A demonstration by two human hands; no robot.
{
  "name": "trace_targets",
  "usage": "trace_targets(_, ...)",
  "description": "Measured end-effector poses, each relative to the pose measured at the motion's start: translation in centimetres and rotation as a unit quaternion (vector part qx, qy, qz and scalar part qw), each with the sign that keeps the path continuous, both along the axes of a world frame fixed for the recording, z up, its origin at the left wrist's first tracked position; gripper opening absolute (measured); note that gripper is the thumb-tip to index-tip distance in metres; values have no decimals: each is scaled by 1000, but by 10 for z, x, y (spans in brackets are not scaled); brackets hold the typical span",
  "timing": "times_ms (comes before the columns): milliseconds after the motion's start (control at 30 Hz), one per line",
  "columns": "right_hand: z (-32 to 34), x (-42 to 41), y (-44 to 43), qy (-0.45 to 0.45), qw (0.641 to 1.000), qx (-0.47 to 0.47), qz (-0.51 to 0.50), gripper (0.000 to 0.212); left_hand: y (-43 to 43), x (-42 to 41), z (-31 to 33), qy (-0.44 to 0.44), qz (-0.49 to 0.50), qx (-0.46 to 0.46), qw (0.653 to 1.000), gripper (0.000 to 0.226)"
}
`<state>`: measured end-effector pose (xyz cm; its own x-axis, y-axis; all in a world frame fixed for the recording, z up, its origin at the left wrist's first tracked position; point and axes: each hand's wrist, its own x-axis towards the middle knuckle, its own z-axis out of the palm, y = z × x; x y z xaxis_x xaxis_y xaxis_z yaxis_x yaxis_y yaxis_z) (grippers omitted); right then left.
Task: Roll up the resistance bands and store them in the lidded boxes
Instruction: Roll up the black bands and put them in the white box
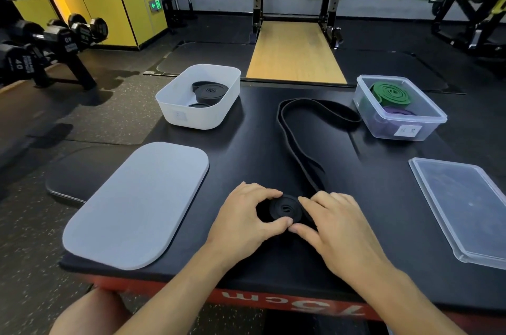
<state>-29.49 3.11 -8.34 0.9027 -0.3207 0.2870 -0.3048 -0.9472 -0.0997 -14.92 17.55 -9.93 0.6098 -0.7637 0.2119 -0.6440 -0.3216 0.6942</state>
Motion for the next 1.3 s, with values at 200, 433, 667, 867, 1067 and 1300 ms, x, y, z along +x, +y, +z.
trace_targets(200, 19, 3, -13, 36, 996, 77, -28, 45, 0, -2, 3, -8, 1, 3, 1000, 55)
trace_targets(433, 1, -5, 17, -30, 989, 130, -60, 57, 0, -3, 1, -16, 11, -2, 1000, 46)
trace_targets(667, -16, -6, 51, -20, 991, 1, -131, 86, 1, -7, 1, -41, -1, 26, 999, 57)
trace_targets(867, -11, 4, 37, -53, 989, -7, -137, 81, -1, -3, 1, -14, 15, 23, 1000, 65)
trace_targets(1067, -10, 9, 19, -62, 992, 49, -94, 55, 0, -3, 3, 32, 15, -28, 999, 40)
trace_targets(1300, -5, -20, -10, -5, 977, 211, 27, 64, 5, 0, 4, -13, -61, 9, 998, 57)
